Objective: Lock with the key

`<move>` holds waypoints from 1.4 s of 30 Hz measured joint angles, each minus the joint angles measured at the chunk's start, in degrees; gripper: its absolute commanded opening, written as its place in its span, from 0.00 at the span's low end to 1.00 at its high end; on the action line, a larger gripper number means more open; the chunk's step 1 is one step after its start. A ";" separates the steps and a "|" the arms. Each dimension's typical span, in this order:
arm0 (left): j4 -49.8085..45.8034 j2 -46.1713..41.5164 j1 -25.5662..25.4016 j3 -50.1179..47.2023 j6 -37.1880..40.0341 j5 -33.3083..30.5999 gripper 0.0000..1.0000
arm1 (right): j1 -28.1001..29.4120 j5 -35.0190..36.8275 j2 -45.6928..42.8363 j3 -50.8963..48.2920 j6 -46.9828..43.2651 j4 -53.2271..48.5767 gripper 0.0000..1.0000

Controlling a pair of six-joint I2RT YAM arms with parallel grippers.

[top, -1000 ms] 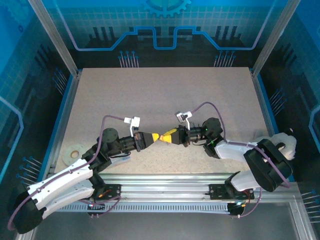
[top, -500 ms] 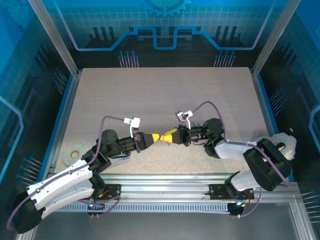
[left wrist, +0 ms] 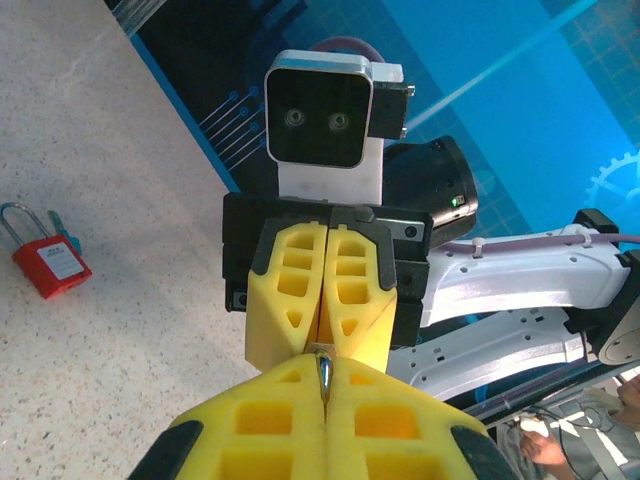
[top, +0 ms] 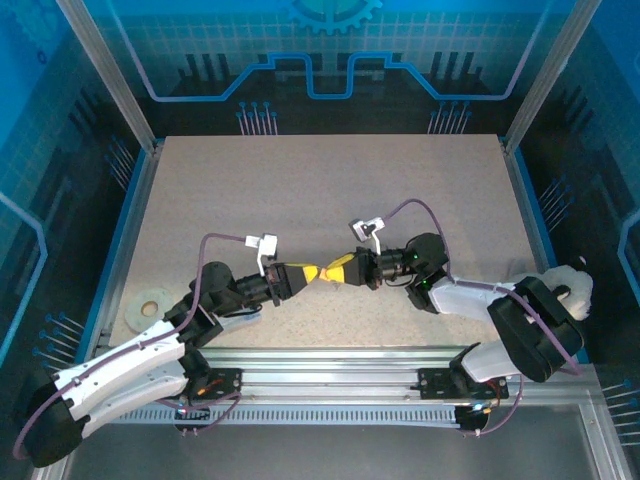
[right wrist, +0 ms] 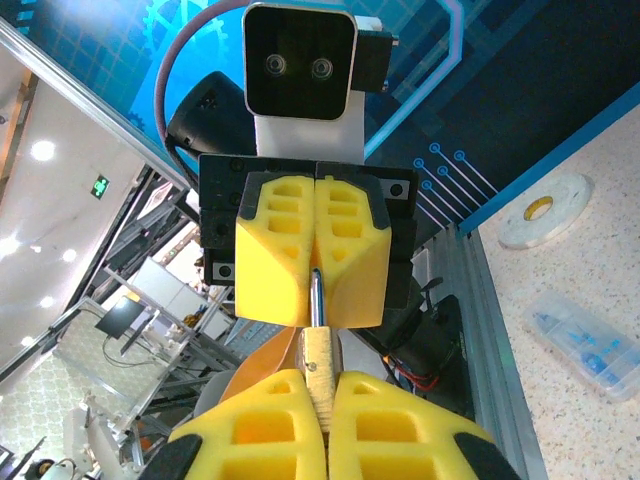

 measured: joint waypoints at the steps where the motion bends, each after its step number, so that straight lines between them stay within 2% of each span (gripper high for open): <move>1: 0.24 0.00 0.00 -0.02 0.02 -0.17 0.00 | 0.00 -0.04 -0.13 0.24 -0.20 -0.39 0.00; 17: 3.41 -1.22 -1.46 -1.77 1.46 -1.29 0.00 | 0.13 -1.90 -2.56 1.62 -1.29 -5.11 0.00; 27: 3.80 -1.62 -2.14 -1.79 2.27 -1.27 0.00 | 0.72 -1.81 -6.05 2.25 -4.57 -12.22 0.00; 36: 5.38 -1.57 -2.14 -1.81 3.13 -1.31 0.00 | 1.88 2.01 -10.71 2.95 -10.78 -21.42 0.00; 42: 5.60 -1.53 -2.25 -1.81 3.89 -2.51 0.00 | 2.27 4.04 -11.45 2.95 -11.61 -22.86 0.00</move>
